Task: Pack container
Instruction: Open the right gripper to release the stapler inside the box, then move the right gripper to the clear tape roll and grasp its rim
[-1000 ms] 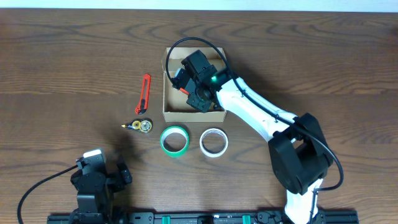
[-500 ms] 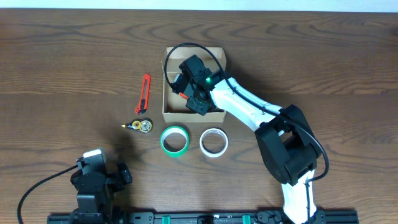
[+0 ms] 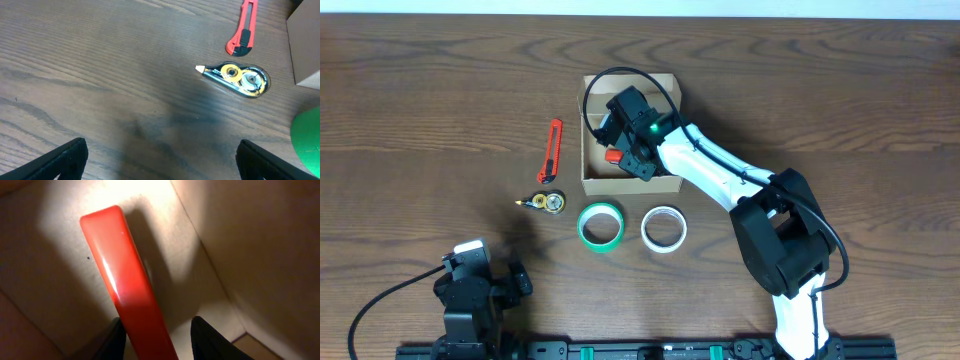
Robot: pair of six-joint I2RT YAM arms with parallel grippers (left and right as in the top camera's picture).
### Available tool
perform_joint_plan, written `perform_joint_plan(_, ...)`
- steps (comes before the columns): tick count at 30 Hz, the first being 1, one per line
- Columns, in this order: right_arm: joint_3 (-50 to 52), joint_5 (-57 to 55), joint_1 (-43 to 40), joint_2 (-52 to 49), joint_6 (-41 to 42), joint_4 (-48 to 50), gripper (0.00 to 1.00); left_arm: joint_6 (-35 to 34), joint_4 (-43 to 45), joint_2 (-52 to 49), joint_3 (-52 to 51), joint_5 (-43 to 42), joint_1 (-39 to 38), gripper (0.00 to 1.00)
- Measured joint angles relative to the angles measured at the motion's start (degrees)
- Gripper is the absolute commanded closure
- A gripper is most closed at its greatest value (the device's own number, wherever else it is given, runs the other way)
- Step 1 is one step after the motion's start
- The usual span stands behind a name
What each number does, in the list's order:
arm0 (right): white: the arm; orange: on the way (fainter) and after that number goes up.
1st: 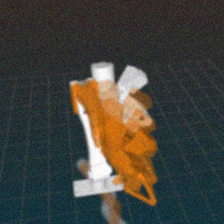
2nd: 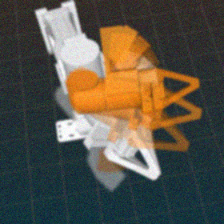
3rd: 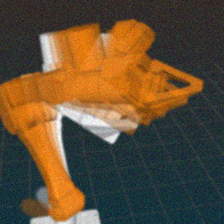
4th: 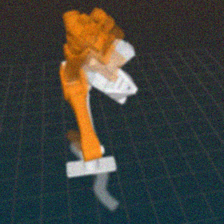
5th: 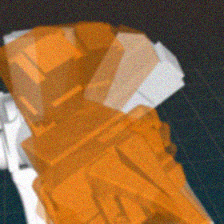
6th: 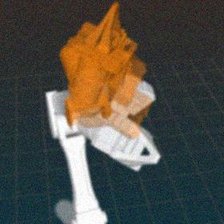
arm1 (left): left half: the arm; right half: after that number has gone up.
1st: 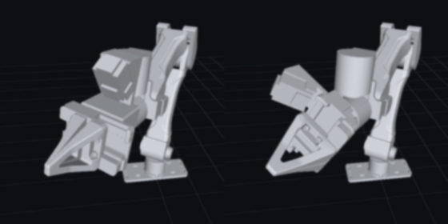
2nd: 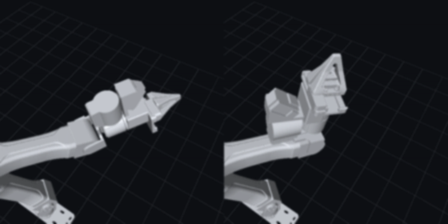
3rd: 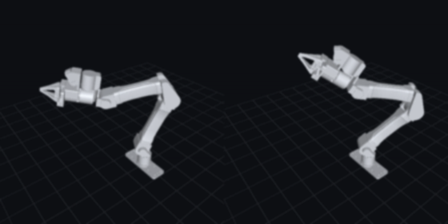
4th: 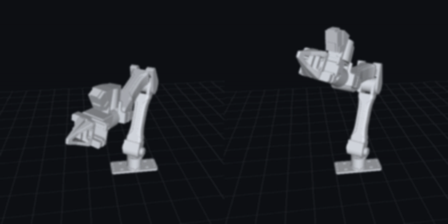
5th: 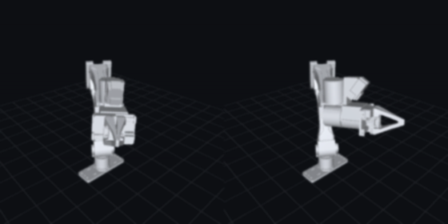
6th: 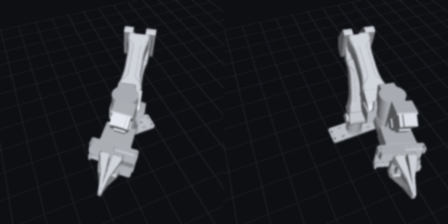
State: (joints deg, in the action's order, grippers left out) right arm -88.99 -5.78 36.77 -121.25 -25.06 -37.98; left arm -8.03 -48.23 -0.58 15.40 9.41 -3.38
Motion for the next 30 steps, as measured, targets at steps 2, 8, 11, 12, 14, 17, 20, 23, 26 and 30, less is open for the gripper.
perform_joint_plan(2,-0.22,-0.39,0.00,0.04,0.35,0.00,0.56,0.00,0.00,0.00,0.00,0.00,0.00,0.05)
perform_joint_plan(8,-0.68,-0.76,0.00,3.69,2.91,-0.11,0.34,-0.02,0.02,0.00,0.00,0.02,0.00,0.05)
perform_joint_plan(11,-1.05,-0.83,0.00,8.52,5.95,-0.61,0.14,0.00,0.00,0.00,0.00,0.02,0.00,0.05)
perform_joint_plan(12,-1.25,-0.90,0.00,10.93,7.06,-1.20,0.12,0.00,0.00,0.00,0.00,0.00,0.00,0.04)
perform_joint_plan(14,-1.64,-0.94,0.00,15.02,9.57,-2.78,0.05,0.00,0.00,0.00,0.00,0.00,0.00,0.05)
perform_joint_plan(17,-2.47,-1.20,0.00,21.90,15.21,-7.58,0.01,0.00,0.00,0.00,0.00,0.02,0.00,0.05)
perform_joint_plan(20,-2.97,-1.84,0.00,27.02,21.66,-14.80,0.01,0.00,0.00,0.00,0.00,0.02,0.00,0.05)
perform_joint_plan(23,-2.95,-4.59,0.00,30.75,30.86,-25.73,0.01,0.00,0.00,0.00,0.00,0.02,0.00,0.04)
perform_joint_plan(26,-0.50,-6.49,0.02,32.70,37.99,-31.36,0.01,0.00,0.00,0.00,0.00,0.02,0.00,0.05)
perform_joint_plan(30,9.16,-7.69,1.53,35.93,45.07,-31.98,0.01,0.04,0.00,0.00,0.00,0.02,0.00,0.05)
